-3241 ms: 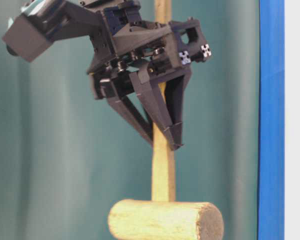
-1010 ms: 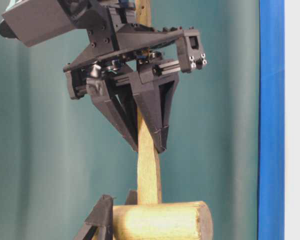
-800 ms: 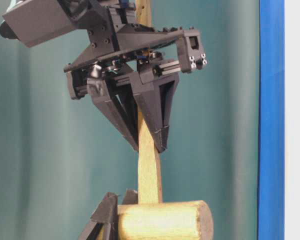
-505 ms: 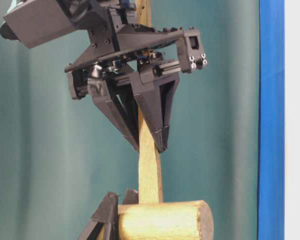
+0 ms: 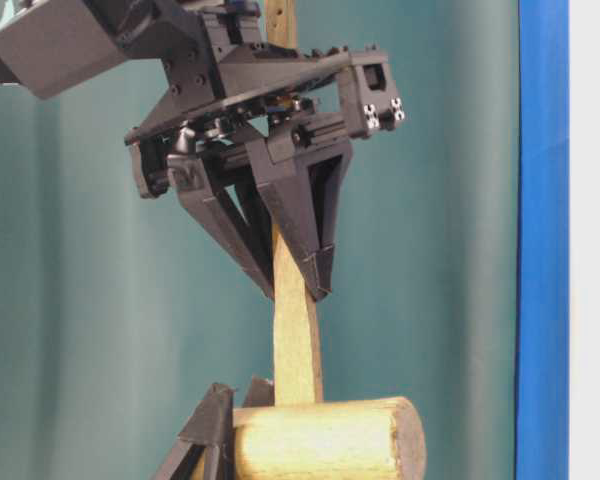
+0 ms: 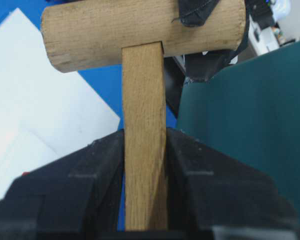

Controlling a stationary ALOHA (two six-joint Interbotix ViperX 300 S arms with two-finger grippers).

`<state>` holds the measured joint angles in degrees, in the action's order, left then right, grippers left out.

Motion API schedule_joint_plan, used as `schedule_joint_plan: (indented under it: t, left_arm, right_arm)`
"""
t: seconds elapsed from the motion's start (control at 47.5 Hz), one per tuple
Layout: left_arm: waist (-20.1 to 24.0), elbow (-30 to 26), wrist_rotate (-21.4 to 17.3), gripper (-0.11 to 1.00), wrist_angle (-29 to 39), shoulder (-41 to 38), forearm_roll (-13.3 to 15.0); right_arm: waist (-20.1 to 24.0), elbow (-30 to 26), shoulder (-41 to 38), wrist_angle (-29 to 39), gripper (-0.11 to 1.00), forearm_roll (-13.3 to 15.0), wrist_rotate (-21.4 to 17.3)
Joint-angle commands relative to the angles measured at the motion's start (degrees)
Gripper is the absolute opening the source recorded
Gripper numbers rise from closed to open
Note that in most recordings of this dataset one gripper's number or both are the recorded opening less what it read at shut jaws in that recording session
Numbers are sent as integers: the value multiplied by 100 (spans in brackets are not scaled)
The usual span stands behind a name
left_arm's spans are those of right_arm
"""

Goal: Hit the mark with a hammer.
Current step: 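Grasp the mallet head with the left gripper, holding it with both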

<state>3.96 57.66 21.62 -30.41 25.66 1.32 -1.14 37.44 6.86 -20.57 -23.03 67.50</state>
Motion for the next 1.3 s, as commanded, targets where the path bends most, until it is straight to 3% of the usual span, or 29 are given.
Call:
schedule_joint_plan:
  t: [0.0,0.105,0.147,0.295,0.379,0.442,0.652,0.821,1.01,1.284]
  left_arm:
    - [53,-79,-26,45,-26,149,0]
    - [53,-88,-26,45,-26,149,0]
    - [53,-79,-35,45,9,149,0]
    - [62,-79,-149,45,220,149,-9]
    - [70,-88,-457,45,439,149,-9]
    - [70,-105,-756,45,571,158,-18]
    - [35,-141,-2127,45,967,158,-18]
    - [-35,-158,-2944,45,1099,158,-18]
    - [-70,-167,-3094,45,1107,158,-18]
    - [-132,-202,-3094,45,1107,176,-18]
  right_arm:
    - [-9,-70,211,149,10,-79,-35]
    - [-9,-70,220,237,11,-185,-35]
    - [-9,-70,229,237,16,-290,-35]
    - [26,-9,308,308,56,-571,-35]
    - [62,-18,396,439,81,-809,-62]
    - [70,-62,492,659,93,-1143,-167]
    - [62,-158,615,1143,92,-2021,-589]
    - [18,-176,598,1169,92,-2452,-729]
    - [-26,-202,483,1169,92,-2698,-729]
    - [-123,-466,-360,1169,92,-2997,-729]
